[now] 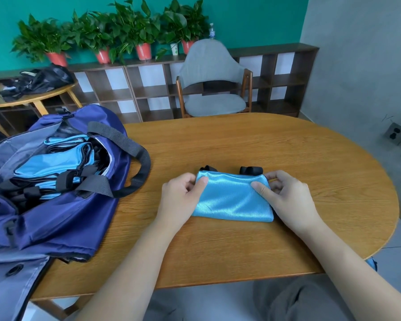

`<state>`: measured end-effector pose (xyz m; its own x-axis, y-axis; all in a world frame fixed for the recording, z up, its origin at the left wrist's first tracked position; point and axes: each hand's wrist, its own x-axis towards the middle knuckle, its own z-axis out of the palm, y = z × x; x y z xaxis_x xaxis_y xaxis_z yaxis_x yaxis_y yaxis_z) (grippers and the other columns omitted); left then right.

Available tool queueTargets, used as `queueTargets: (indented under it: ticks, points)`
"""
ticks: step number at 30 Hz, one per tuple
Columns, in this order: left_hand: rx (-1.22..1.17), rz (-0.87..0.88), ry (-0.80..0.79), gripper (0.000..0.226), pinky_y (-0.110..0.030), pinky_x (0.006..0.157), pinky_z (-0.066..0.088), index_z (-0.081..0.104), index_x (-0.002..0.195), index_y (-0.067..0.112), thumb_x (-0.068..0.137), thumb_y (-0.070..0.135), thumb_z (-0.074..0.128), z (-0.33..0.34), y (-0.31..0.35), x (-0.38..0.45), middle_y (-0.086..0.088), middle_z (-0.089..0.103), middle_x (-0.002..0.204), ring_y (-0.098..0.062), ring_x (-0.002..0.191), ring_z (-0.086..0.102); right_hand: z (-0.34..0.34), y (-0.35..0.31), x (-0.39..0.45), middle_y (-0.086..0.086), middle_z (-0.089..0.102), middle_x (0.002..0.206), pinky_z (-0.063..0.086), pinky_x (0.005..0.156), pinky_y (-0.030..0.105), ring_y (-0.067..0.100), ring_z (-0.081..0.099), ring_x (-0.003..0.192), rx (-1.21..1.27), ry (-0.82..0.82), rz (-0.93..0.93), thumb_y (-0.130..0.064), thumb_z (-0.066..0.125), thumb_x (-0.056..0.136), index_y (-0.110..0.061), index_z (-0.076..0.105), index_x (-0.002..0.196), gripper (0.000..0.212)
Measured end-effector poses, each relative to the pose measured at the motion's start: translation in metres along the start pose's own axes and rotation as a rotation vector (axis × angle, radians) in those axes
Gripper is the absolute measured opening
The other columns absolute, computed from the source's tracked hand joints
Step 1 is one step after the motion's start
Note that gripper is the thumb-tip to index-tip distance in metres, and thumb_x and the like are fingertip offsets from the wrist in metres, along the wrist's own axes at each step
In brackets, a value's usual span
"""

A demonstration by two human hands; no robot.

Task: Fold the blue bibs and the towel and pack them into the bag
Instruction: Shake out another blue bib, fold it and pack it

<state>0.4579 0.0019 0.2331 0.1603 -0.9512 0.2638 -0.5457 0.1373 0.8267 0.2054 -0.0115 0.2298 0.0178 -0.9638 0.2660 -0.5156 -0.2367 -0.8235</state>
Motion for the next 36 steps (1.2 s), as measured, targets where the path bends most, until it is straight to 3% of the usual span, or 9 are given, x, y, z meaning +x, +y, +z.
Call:
queueTargets:
  ticks: [7,10,13,17,21,24,27,30,36]
  points:
    - [0.132,0.056,0.085,0.019,-0.023,0.073,0.049,0.067,0.105,0.032,0.09,0.039,0.074,-0.001,-0.003,0.001,0.016,0.066,0.087,0.0,0.081,0.062,0.004,0.004,0.004,-0.013,0.068,0.081,0.044,0.055,0.014,0.0,0.064,0.068,-0.163,0.053,0.027,-0.047,0.07,0.09,-0.025,0.066,0.104,0.026]
    - [0.095,0.298,-0.026,0.014,-0.026,0.101,0.04,0.074,0.099,0.032,0.091,0.021,0.074,0.001,-0.006,0.001,0.023,0.059,0.116,-0.002,0.12,0.052,0.006,0.006,0.005,-0.015,0.065,0.085,0.044,0.062,0.02,0.006,0.064,0.073,-0.191,0.107,0.042,-0.046,0.072,0.088,-0.022,0.064,0.113,0.036]
    - [0.162,0.354,-0.179,0.012,-0.039,0.116,0.022,0.078,0.096,0.038,0.094,0.03,0.07,0.006,-0.011,0.002,0.022,0.058,0.133,0.0,0.14,0.036,0.005,0.008,0.006,-0.015,0.065,0.088,0.043,0.064,0.016,0.003,0.064,0.073,-0.201,0.163,0.035,-0.041,0.076,0.087,-0.017,0.062,0.117,0.041]
    - [0.308,0.3,-0.225,0.019,-0.04,0.112,0.019,0.076,0.102,0.049,0.098,0.047,0.057,0.008,-0.01,0.001,0.028,0.051,0.134,0.005,0.132,0.032,0.006,0.004,0.001,-0.007,0.063,0.101,0.049,0.073,0.024,0.008,0.062,0.083,-0.173,0.255,-0.046,-0.032,0.072,0.091,-0.015,0.058,0.12,0.037]
    - [0.514,0.271,-0.115,0.035,-0.035,0.099,0.024,0.075,0.101,0.05,0.098,0.06,0.041,0.013,-0.006,-0.002,0.023,0.051,0.123,-0.003,0.114,0.041,0.012,-0.005,-0.008,-0.011,0.056,0.073,0.046,0.062,0.034,0.019,0.06,0.073,-0.338,0.263,-0.092,-0.04,0.062,0.094,-0.022,0.054,0.116,0.029]
    - [0.603,0.27,0.106,0.05,-0.039,0.087,0.034,0.079,0.084,0.033,0.098,0.051,0.035,0.016,-0.005,-0.004,0.014,0.06,0.098,-0.011,0.094,0.055,0.018,-0.008,-0.011,-0.012,0.056,0.06,0.044,0.056,0.032,0.02,0.065,0.069,-0.526,0.159,-0.157,-0.05,0.059,0.093,-0.025,0.054,0.116,0.034]
    - [0.539,0.357,0.26,0.047,-0.039,0.076,0.038,0.075,0.068,0.024,0.097,0.038,0.042,0.012,-0.006,-0.003,0.011,0.054,0.061,-0.012,0.063,0.055,0.02,-0.005,-0.008,-0.016,0.06,0.078,0.047,0.066,0.031,0.013,0.061,0.089,-0.555,-0.018,-0.25,-0.057,0.055,0.094,-0.028,0.053,0.123,0.041]
    - [0.389,0.457,0.186,0.035,-0.034,0.076,0.043,0.074,0.07,0.021,0.097,0.03,0.054,0.011,-0.003,-0.007,0.015,0.049,0.05,-0.007,0.05,0.049,0.017,-0.002,-0.004,-0.012,0.067,0.106,0.046,0.092,0.038,0.017,0.057,0.107,-0.485,-0.146,-0.297,-0.06,0.038,0.1,-0.028,0.051,0.132,0.047]
    - [0.148,0.531,-0.056,0.017,-0.011,0.059,0.042,0.081,0.099,0.019,0.092,0.019,0.066,0.008,0.006,-0.016,0.021,0.063,0.07,-0.006,0.056,0.058,0.018,0.002,-0.003,-0.008,0.067,0.117,0.04,0.094,0.038,0.02,0.056,0.114,-0.582,-0.105,-0.239,-0.066,0.032,0.094,-0.031,0.054,0.129,0.054]
